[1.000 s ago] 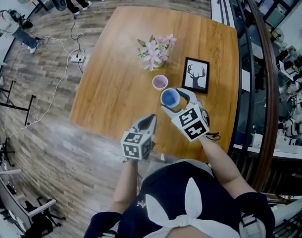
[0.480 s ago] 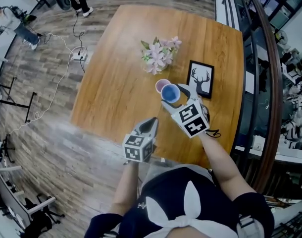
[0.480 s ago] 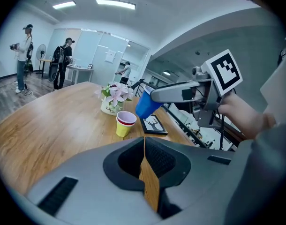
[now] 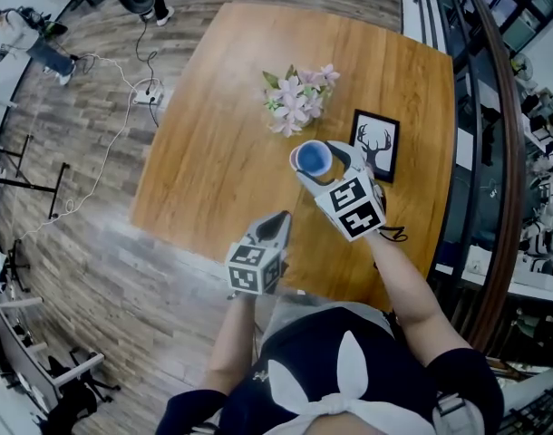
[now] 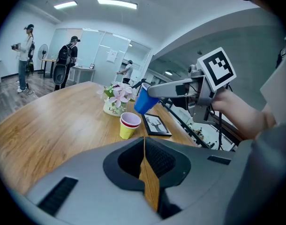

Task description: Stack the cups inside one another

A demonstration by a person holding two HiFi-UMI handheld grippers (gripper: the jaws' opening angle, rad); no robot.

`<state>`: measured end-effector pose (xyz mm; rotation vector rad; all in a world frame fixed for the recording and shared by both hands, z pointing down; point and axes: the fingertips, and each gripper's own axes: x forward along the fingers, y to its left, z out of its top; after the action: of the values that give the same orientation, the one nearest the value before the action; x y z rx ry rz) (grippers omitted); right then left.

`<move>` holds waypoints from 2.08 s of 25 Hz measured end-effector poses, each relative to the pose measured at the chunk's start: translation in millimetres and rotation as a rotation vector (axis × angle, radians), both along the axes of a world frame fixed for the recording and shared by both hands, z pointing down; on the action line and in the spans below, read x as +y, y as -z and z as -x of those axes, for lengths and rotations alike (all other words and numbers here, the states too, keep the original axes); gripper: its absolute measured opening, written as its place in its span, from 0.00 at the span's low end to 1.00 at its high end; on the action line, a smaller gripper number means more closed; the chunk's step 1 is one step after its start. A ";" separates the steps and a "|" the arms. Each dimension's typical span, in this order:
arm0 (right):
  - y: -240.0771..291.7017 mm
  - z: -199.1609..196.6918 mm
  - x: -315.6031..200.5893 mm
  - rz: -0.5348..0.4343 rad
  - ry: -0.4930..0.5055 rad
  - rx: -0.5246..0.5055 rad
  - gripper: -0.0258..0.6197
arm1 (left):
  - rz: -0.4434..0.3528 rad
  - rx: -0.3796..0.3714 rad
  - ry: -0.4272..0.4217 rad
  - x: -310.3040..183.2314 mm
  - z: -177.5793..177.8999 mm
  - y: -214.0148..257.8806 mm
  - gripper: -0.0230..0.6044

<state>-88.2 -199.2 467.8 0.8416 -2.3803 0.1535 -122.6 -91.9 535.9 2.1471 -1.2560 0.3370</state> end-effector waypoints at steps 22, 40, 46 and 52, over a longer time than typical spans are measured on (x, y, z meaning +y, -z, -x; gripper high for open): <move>-30.6 11.5 -24.9 0.046 0.034 -0.004 0.55 | 0.046 -0.006 0.002 -8.8 1.5 -25.2 0.08; -69.9 11.8 -32.1 0.100 0.053 0.008 0.55 | 0.068 0.002 -0.017 -10.8 -11.9 -36.9 0.08; -75.3 12.5 -32.0 0.102 0.057 0.001 0.55 | 0.072 0.005 -0.030 -11.1 -16.8 -36.9 0.08; -74.8 10.3 -27.5 0.109 0.057 -0.001 0.58 | 0.071 0.007 -0.042 -10.4 -23.2 -33.1 0.08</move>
<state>-98.5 -226.7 542.5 0.7218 -2.3711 0.2575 -99.4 -102.2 569.1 2.1148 -1.1787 0.3861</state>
